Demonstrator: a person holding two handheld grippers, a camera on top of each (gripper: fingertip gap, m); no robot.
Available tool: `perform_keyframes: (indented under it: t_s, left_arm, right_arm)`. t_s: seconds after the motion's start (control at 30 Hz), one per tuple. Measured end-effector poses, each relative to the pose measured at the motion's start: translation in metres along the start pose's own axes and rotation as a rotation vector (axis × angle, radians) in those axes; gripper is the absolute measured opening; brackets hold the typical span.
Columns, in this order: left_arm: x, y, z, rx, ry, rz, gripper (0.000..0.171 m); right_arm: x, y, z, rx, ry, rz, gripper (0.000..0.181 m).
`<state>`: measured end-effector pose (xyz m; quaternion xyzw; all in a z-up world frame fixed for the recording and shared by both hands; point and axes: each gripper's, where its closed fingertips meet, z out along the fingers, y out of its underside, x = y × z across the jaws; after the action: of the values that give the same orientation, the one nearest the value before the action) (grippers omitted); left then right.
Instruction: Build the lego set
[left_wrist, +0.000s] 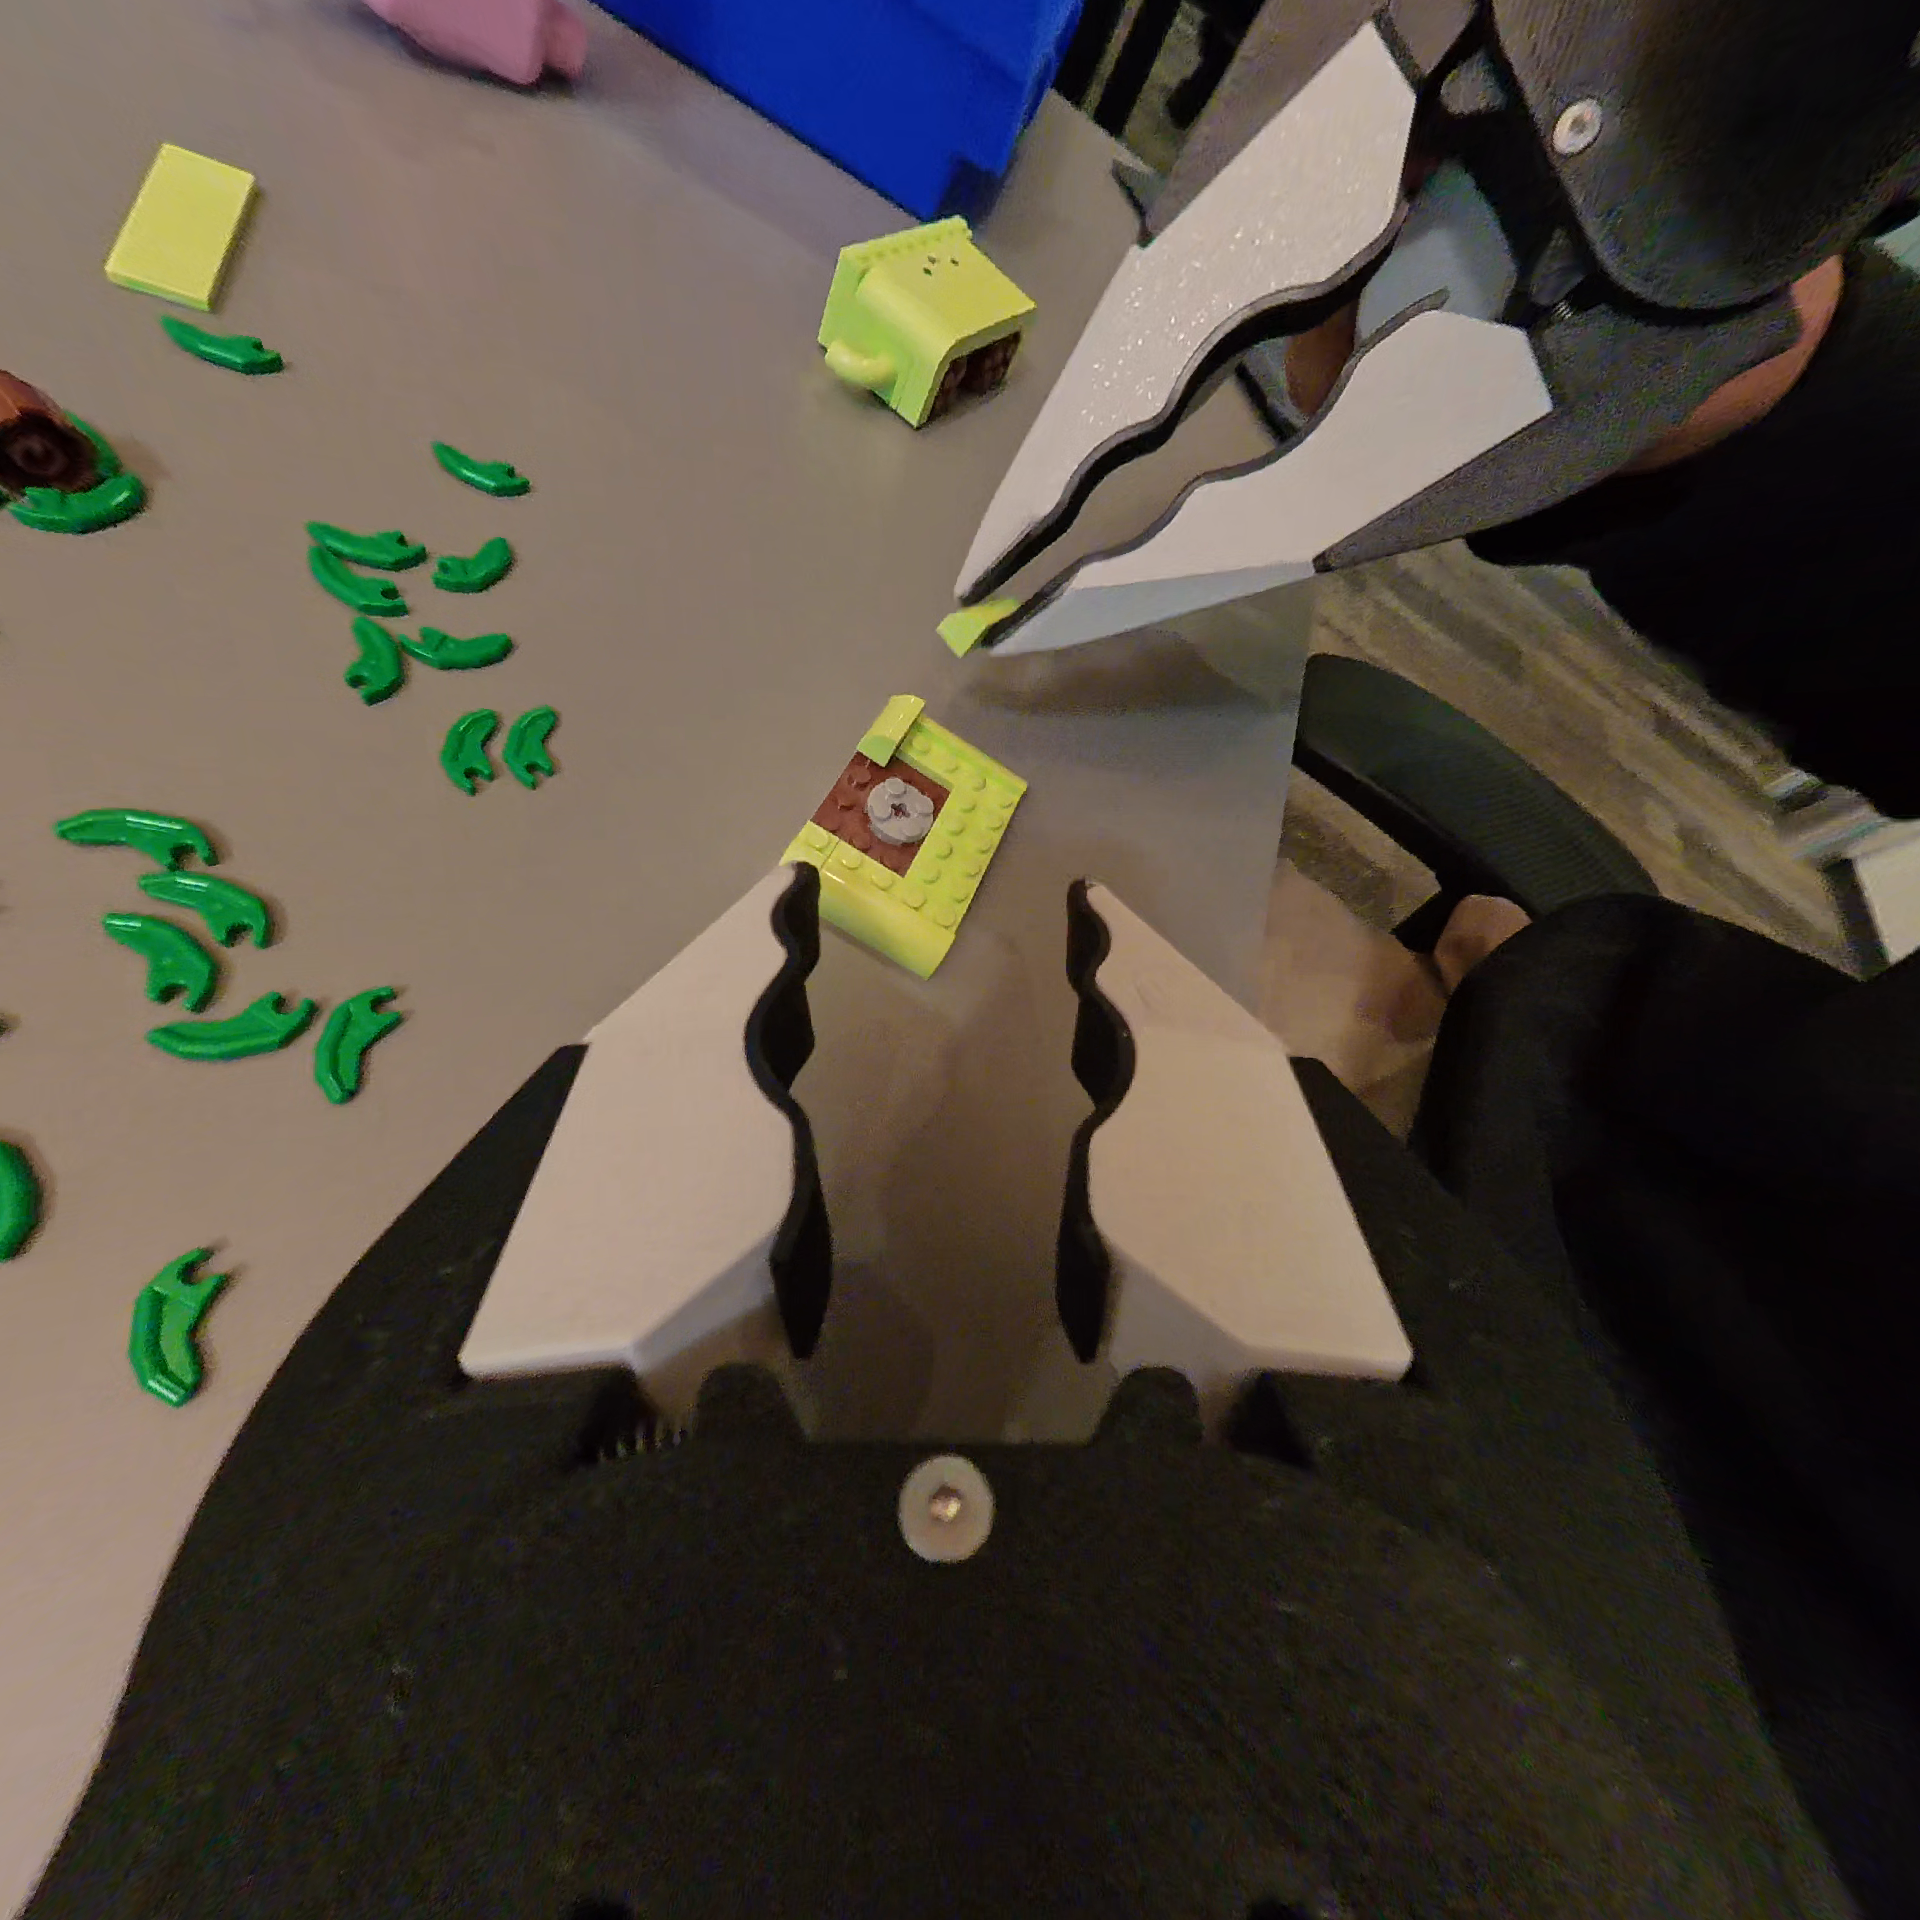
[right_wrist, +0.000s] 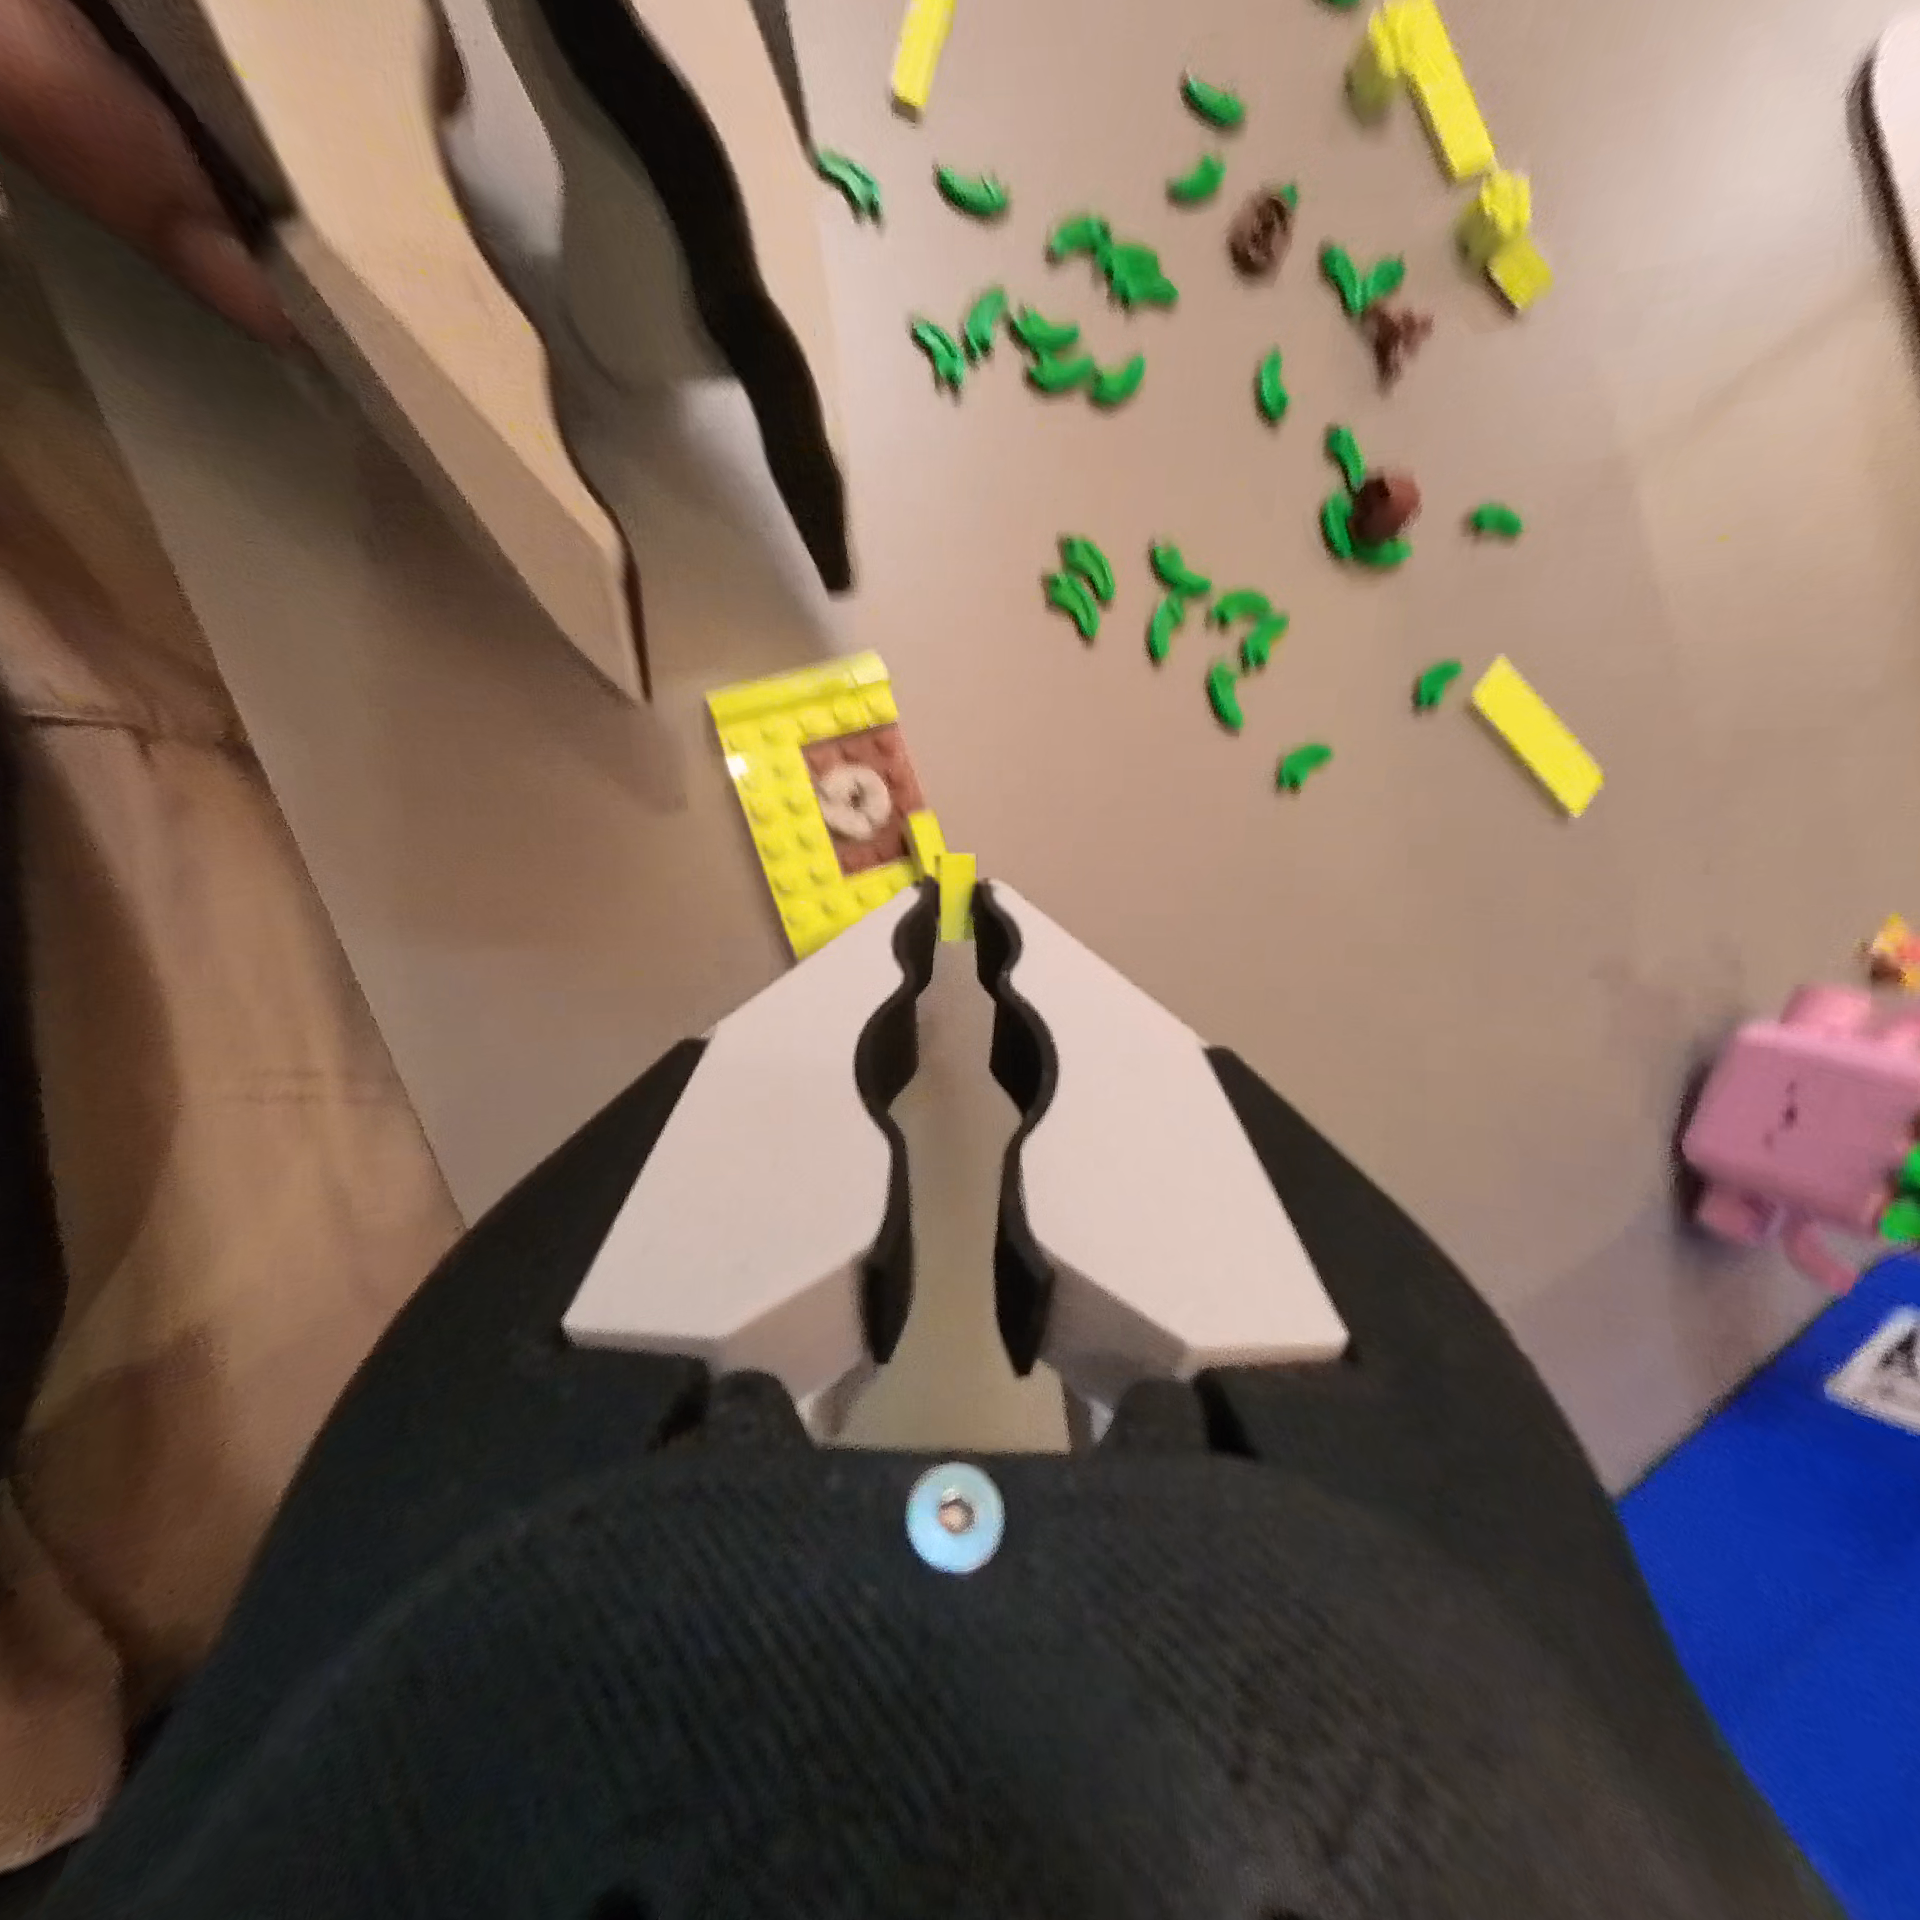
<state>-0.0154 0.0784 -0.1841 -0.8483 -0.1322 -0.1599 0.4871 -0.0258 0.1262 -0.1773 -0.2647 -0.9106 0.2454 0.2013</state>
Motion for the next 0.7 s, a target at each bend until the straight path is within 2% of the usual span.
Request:
perform_keyframes:
  t_s: [0.23,0.7]
  left_arm:
    - [-0.003,0.006,0.004,-0.046,-0.068,0.044,0.045]
    - [-0.006,0.017,0.014,-0.146,-0.095,0.053,0.044]
  right_arm:
    - [-0.011,-0.017,0.033,-0.041,-0.064,-0.148,0.005]
    - [-0.016,-0.015,0.042,-0.087,-0.150,-0.221,0.005]
